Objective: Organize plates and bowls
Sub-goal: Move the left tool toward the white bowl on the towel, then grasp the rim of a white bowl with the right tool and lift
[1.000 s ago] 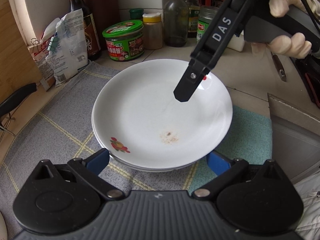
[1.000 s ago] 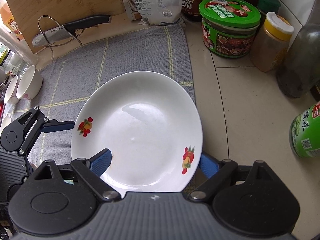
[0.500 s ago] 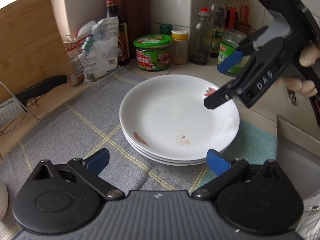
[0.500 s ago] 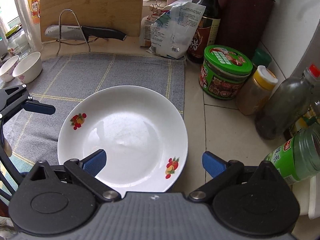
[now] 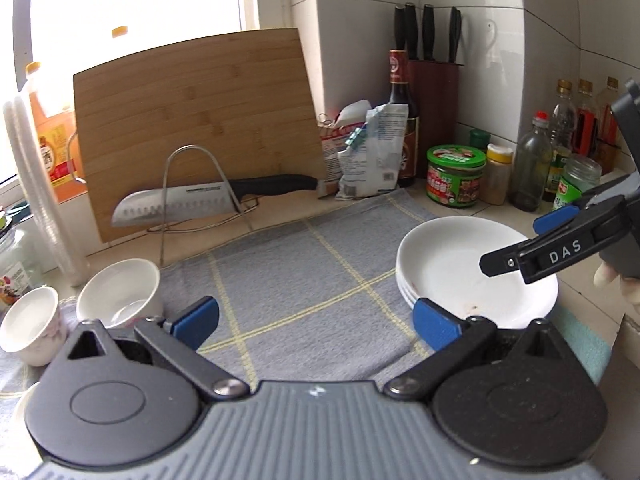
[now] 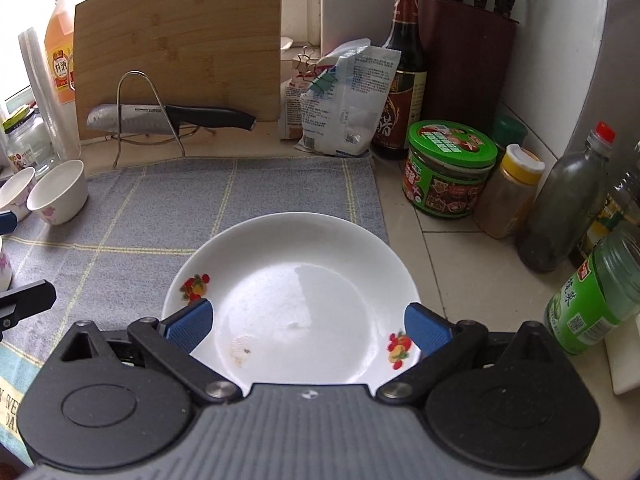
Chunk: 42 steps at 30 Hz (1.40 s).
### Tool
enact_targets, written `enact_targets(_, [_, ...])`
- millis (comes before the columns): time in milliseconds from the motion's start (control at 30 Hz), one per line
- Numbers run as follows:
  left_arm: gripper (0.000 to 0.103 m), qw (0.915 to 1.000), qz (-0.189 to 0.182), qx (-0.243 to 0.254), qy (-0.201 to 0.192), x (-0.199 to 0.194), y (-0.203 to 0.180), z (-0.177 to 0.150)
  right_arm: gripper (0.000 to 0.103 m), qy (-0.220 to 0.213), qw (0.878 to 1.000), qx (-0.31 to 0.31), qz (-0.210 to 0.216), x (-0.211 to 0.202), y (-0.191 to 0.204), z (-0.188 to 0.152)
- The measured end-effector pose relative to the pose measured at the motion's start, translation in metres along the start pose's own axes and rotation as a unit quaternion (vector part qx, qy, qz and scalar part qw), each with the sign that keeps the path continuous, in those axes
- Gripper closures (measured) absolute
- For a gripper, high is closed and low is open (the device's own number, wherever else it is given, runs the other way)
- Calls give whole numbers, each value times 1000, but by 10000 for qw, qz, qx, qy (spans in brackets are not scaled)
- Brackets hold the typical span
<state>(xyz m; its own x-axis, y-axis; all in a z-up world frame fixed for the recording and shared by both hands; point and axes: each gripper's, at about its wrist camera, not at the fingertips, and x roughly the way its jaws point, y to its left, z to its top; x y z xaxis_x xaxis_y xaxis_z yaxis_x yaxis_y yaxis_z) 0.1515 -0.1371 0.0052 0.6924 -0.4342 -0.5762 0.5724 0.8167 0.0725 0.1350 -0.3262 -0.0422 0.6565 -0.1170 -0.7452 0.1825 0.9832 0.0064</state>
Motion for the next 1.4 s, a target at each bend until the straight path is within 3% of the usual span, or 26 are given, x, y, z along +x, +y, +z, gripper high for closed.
enact_targets(167, [1, 9999, -97, -113, 13, -30, 50, -24, 0, -185, 9997, -144, -97, -6, 62, -6])
enact_targets(300, [1, 9997, -189, 136, 69, -55, 103, -50, 0, -171, 9998, 43, -138, -8, 127, -13])
enact_targets(500, [1, 9987, -140, 345, 356, -74, 173, -85, 0, -154, 9993, 332, 110, -6, 212, -20])
enact_targets(633, [1, 9978, -143, 289, 580, -72, 205, -105, 0, -201, 9992, 211, 270, -4, 257, -15])
enact_targets(833, [1, 9976, 49, 57, 687, -64, 222, -120, 0, -102, 9961, -271, 838, 12, 303, -4])
enact_targets(1000, [1, 9977, 149, 16, 664, -55, 219, -121, 0, 24, 9861, -727, 1496, 28, 332, 7])
enact_targets(1200, [1, 9975, 149, 176, 665, -41, 208, -119, 1, 276, 9721, -1044, 2081, 44, 344, 18])
enact_targets(1400, [3, 9974, 64, 246, 680, -34, 205, -118, 6, 464, 9632, -1169, 2376, 63, 348, 32])
